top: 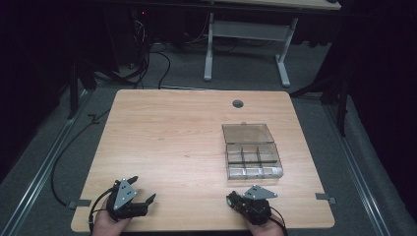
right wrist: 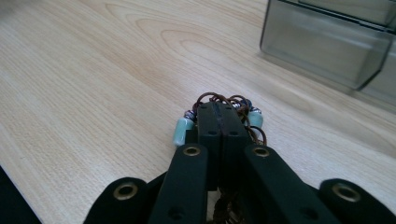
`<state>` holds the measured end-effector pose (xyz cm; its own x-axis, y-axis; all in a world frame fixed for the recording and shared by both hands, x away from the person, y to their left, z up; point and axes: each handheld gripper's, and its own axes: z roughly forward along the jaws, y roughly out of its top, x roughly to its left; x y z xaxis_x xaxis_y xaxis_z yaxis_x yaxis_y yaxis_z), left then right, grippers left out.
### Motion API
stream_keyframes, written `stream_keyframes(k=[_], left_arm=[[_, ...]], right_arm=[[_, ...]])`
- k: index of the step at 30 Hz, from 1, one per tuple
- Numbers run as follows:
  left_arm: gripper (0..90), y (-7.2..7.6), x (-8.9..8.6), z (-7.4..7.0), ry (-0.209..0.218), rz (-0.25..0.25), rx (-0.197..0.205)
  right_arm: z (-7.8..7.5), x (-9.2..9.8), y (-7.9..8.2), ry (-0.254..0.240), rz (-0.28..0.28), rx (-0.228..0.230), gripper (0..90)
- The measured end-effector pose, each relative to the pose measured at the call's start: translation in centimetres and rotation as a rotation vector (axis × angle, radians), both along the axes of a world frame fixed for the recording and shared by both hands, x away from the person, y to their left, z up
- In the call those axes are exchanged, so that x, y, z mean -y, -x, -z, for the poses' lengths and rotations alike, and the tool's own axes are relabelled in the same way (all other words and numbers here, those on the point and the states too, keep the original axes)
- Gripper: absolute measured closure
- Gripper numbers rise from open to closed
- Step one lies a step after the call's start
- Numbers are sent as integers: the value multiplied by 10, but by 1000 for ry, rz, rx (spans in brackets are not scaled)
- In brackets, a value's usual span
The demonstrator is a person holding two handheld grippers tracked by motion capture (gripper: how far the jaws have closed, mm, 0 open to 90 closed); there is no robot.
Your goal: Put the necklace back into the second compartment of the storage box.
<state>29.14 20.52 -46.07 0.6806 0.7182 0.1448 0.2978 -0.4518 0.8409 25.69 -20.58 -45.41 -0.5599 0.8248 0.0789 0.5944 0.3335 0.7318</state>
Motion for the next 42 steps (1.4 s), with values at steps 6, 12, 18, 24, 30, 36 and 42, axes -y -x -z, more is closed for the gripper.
stream_keyframes(k=[6, 12, 18, 24, 30, 36, 42], left_arm=[[149, 0, 0, 0, -2, 3, -2], [150, 0, 0, 0, -1, 3, -3], [150, 0, 0, 0, 0, 3, -5], [150, 0, -1, 0, 4, 3, -6], [151, 0, -1, 0, 7, -2, -7], [152, 0, -1, 0, 9, -3, -8], [152, 0, -1, 0, 13, 0, -8]], right_arm=[[1, 13, -1, -5, 25, 4, 900], [1, 24, -1, -15, 51, 1, 900], [1, 38, 0, -16, 78, 1, 900], [0, 56, 1, -45, 109, 3, 899], [-8, 39, 12, -49, 47, 35, 898], [-1, 32, 10, -23, 32, 2, 899], [-3, 42, 10, -28, 71, 12, 900]])
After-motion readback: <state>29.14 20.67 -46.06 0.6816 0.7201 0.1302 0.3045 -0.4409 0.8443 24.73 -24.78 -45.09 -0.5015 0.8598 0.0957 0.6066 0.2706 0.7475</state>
